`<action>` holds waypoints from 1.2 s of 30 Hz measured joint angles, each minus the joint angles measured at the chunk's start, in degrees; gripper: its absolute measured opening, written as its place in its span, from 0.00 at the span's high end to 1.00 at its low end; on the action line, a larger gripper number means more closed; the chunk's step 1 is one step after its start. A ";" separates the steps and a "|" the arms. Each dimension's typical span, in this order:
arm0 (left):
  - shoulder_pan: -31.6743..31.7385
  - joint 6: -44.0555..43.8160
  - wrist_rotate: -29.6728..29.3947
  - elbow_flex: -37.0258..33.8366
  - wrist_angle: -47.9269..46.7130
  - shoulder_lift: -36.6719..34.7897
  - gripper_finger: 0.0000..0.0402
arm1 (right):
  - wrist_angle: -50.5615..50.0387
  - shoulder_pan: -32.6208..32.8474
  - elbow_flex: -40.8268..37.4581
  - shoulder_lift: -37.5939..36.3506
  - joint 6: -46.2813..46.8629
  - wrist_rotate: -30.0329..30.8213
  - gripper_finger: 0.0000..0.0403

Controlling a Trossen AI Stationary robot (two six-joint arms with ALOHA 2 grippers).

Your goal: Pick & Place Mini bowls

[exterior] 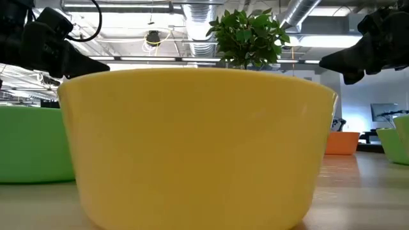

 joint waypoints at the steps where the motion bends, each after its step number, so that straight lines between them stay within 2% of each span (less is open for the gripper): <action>1: 0.00 0.00 -0.01 0.00 0.00 -0.01 0.93 | -0.01 0.01 -0.01 0.01 0.00 -0.01 0.82; 36: 0.00 0.00 0.00 0.00 0.83 0.00 0.93 | 0.01 -0.01 0.00 -0.01 -0.01 0.00 0.82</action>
